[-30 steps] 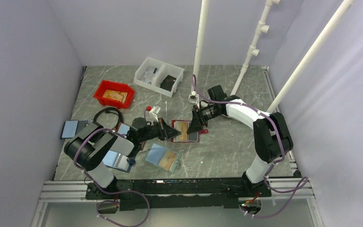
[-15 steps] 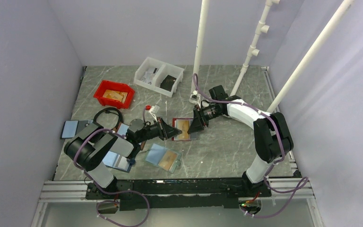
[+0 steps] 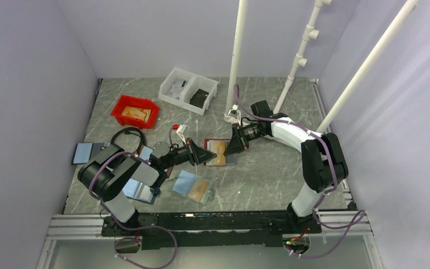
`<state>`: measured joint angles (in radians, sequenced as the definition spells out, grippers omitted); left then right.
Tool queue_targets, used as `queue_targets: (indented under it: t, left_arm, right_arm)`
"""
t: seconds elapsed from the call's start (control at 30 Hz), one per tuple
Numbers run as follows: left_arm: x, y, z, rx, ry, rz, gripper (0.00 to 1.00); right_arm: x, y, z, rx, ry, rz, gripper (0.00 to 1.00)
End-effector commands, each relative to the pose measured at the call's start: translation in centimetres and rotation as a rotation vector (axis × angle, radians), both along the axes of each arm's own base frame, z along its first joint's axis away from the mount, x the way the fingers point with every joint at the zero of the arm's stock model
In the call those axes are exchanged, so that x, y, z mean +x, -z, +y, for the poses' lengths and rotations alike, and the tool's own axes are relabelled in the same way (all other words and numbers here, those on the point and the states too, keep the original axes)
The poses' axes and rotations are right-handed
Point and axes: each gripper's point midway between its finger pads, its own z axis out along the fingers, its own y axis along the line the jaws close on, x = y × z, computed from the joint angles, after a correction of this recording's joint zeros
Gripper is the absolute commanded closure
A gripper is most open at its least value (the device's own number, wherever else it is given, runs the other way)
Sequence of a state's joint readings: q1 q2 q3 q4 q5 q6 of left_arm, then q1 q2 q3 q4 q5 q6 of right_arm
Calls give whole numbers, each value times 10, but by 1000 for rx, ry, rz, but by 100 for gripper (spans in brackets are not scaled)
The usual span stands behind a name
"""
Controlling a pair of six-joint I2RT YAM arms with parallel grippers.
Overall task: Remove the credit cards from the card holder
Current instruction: Remove the credit card from the card holder.
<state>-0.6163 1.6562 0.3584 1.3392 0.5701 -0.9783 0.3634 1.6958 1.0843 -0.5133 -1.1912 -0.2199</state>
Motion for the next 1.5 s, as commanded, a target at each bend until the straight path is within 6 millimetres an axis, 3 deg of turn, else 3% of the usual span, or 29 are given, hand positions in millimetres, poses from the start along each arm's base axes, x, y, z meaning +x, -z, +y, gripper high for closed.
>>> queue_targets:
  t: [0.0, 0.1, 0.33, 0.4, 0.47, 0.63, 0.83, 1.47]
  left_arm:
    - [6, -21, -7, -32, -18, -61, 99]
    - [8, -17, -8, 7, -35, -46, 95]
    - [7, -20, -2, 25, -65, -44, 63]
    - [6, -23, -1, 14, -59, -45, 61]
    - [6, -24, 0, -1, -55, -36, 62]
    - [7, -23, 4, -50, -47, -18, 77]
    - [9, -21, 7, -90, -29, 2, 77]
    - [15, 14, 7, -80, 6, 116, 79]
  right_arm:
    - [-8, -23, 10, 116, -59, -2, 85]
    - [-7, -22, 10, 111, -54, 10, 100]
    - [-5, -20, 8, 94, -48, -8, 100]
    - [-5, -21, 8, 95, -47, -12, 100]
    - [-4, -21, 7, 95, -45, -13, 100]
    - [-1, -20, 3, 91, -28, -17, 100]
    - [2, -16, 1, 84, -14, -9, 100]
    - [13, 16, -4, 5, 30, 50, 100]
